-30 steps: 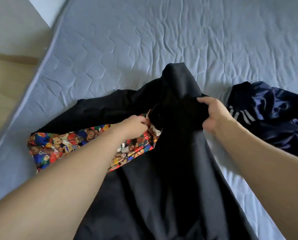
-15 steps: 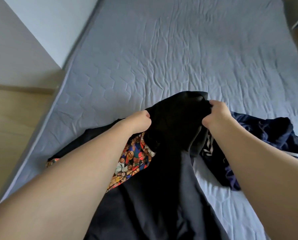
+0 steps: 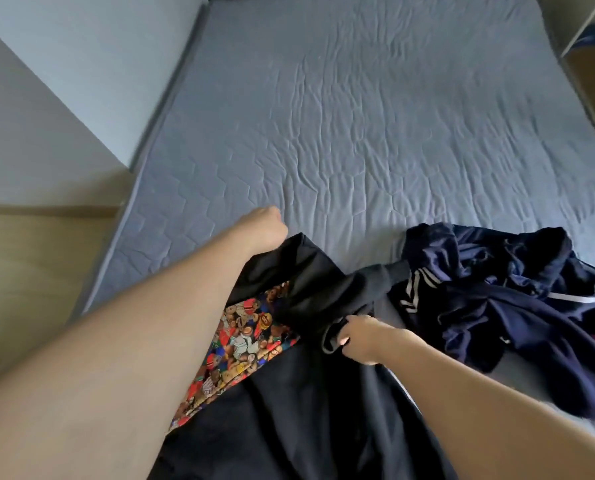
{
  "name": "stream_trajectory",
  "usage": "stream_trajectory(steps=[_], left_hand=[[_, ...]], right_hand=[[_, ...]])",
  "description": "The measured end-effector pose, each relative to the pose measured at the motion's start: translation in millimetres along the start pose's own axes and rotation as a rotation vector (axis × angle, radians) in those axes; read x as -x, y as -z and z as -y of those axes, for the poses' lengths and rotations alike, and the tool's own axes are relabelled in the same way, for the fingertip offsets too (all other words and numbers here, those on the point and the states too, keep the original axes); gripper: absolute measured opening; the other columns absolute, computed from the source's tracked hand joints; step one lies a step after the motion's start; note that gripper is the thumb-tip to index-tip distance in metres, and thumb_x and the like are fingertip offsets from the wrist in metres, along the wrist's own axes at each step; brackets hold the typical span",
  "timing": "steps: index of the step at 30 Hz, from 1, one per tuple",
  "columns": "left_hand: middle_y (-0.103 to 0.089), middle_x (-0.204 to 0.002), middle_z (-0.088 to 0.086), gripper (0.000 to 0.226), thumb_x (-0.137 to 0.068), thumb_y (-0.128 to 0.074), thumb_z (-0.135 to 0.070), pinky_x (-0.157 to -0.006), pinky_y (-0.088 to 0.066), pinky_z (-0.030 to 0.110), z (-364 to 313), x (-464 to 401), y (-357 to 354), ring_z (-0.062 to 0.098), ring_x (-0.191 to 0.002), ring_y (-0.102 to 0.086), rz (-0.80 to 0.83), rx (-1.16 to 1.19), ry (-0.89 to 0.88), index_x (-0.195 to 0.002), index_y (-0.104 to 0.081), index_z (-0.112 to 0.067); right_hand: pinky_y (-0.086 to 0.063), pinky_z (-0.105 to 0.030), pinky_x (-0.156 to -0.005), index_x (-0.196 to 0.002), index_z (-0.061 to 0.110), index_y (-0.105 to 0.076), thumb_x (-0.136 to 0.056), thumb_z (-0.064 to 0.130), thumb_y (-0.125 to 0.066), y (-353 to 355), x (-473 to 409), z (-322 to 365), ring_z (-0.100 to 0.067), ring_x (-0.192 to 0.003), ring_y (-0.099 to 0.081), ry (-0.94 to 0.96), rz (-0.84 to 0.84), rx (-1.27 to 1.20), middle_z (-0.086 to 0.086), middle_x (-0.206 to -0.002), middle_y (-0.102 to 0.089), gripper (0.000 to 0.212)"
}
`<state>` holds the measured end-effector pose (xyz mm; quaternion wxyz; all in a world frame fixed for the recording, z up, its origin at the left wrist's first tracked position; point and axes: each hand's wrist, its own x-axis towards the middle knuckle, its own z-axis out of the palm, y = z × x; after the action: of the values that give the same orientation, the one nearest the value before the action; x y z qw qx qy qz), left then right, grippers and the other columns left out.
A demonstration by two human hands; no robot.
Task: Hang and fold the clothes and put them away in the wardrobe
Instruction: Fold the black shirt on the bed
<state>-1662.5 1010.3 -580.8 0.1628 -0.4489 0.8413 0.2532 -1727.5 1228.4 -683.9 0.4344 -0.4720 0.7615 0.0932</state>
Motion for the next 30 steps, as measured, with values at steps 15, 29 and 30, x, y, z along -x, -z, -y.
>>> stream_trajectory(steps=[15,29,30], left_hand=[[-0.053,-0.129,0.009,0.034,-0.088,-0.046,-0.011,-0.102,-0.033,0.041,-97.5,-12.9,-207.4,0.031,-0.125,-0.043,0.106,-0.482,-0.295,-0.121,-0.054,-0.017],[-0.071,-0.079,0.007,0.026,-0.09,-0.051,0.0,-0.084,-0.049,0.029,20.4,91.2,-21.0,0.021,-0.081,-0.065,0.184,0.897,0.033,-0.075,-0.069,-0.01],[-0.069,-0.076,0.008,0.033,-0.089,-0.048,0.007,-0.079,-0.049,0.026,52.9,102.3,-13.1,0.018,-0.074,-0.064,0.217,0.834,0.072,-0.069,-0.069,-0.009]], right_hand=[[-0.044,-0.032,-0.082,-0.138,0.021,-0.04,-0.092,0.003,-0.046,-48.4,-5.9,-131.2,-0.017,-0.096,-0.051,-0.496,-0.367,-1.44,-0.002,-0.122,-0.052,0.05],[-0.046,-0.014,-0.059,-0.099,0.001,-0.06,-0.09,-0.019,-0.029,11.9,18.6,-2.7,-0.013,-0.065,-0.058,-0.072,-0.284,-1.104,-0.002,-0.074,-0.07,0.038],[-0.048,-0.022,-0.071,-0.09,0.0,-0.061,-0.089,-0.02,-0.031,8.9,16.5,18.3,-0.019,-0.073,-0.061,-0.029,-0.225,-1.017,-0.001,-0.07,-0.071,0.036]])
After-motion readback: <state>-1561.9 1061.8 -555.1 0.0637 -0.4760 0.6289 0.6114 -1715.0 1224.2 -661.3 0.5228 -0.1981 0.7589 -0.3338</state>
